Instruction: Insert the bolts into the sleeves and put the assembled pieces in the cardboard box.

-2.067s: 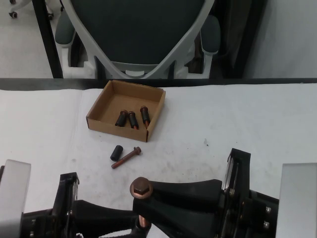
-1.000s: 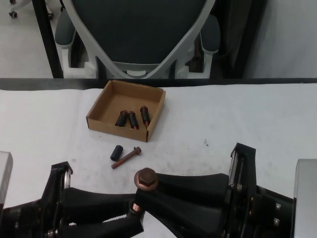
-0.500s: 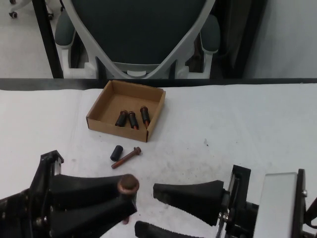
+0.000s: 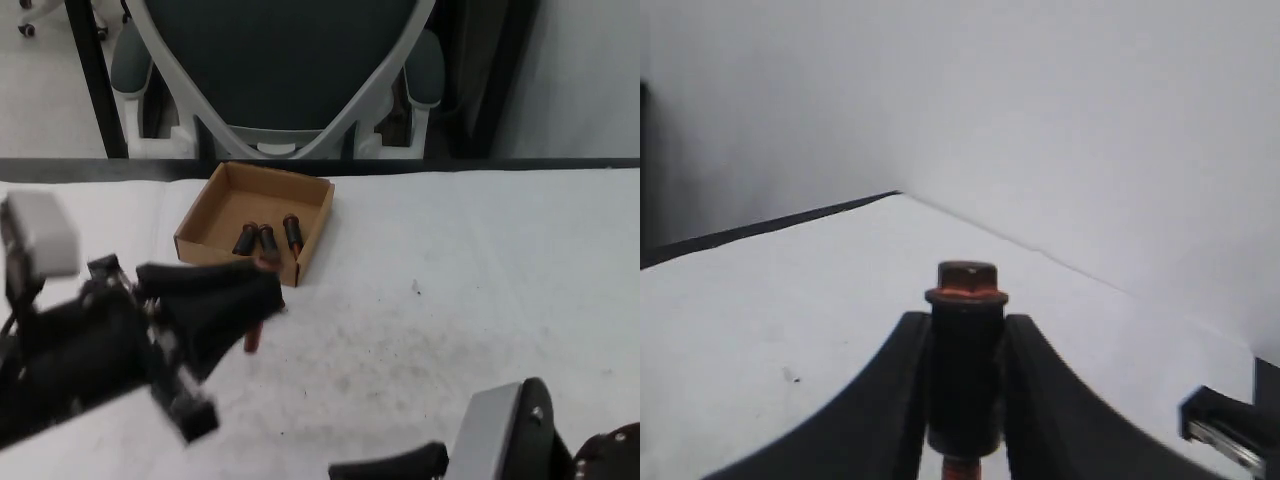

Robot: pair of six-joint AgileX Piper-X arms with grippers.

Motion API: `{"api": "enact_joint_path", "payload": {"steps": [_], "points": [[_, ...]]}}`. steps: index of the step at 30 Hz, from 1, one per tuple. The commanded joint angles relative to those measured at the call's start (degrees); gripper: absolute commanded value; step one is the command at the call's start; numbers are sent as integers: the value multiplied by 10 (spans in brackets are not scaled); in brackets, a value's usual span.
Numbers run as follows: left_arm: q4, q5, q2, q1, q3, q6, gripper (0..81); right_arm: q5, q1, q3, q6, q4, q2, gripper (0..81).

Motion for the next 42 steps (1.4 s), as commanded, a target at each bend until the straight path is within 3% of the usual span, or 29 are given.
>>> {"api": "enact_joint_path", "payload": {"steps": [1,6,16,21,32,42], "points": [[97,-52,2,2,-50,23,8,5,-3,-12,9,44,-4,307],[209,-96,46,2,-127,28,8,19,-8,-46,-40,120,-3,214],[371,-179,205,4,-286,54,8,43,-86,-134,-37,288,0,185],[442,-194,274,21,-369,56,8,12,-124,-157,-21,323,9,1],[563,-247,379,52,-534,92,8,-68,-164,-247,33,327,173,2],[615,-270,482,59,-640,119,8,-80,-164,-444,49,425,355,2]]}}
